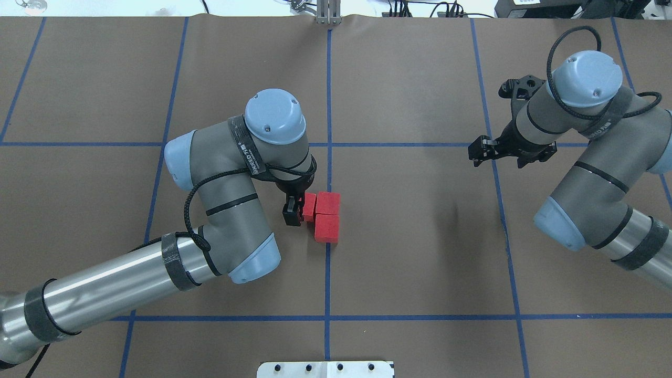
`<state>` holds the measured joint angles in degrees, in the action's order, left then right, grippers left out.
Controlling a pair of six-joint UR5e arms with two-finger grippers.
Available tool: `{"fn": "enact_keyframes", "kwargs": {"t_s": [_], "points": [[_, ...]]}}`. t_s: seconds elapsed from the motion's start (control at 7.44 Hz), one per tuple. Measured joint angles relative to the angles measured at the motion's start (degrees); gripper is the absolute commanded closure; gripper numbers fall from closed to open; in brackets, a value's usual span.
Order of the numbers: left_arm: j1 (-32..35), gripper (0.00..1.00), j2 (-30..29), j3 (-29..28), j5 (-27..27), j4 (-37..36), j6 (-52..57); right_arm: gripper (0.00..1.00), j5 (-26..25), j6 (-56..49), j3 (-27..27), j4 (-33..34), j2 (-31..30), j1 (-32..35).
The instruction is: Form red blocks into L shape at center
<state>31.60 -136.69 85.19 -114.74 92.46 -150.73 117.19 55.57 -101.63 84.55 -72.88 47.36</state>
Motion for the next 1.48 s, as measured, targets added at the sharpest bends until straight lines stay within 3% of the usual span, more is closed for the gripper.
{"fn": "enact_keyframes", "kwargs": {"t_s": [0.27, 0.54, 0.94, 1.21, 1.48], "points": [[2.07, 0.00, 2.52, 5.21, -1.16, -0.45, 2.54, 0.00, 0.04, -0.02, -0.10, 0.00, -0.11, 0.10], [5.56, 0.00, 11.22, 15.23, -4.90, -1.25, 12.52, 0.00, 0.07, -0.04, -0.23, 0.00, -0.33, 0.25], [9.97, 0.00, 23.81, 27.27, -6.85, -5.09, 35.89, 0.00, 0.38, -0.58, -0.28, 0.05, -0.96, 1.68], [15.07, 0.00, 30.96, 30.70, -6.99, -5.53, 53.57, 0.00, 0.77, -1.50, -0.19, 0.08, -1.74, 3.67], [21.81, 0.00, 38.44, 31.90, -7.14, -5.35, 78.30, 0.00, 2.53, -4.94, -0.10, 0.14, -2.78, 6.78]]}}
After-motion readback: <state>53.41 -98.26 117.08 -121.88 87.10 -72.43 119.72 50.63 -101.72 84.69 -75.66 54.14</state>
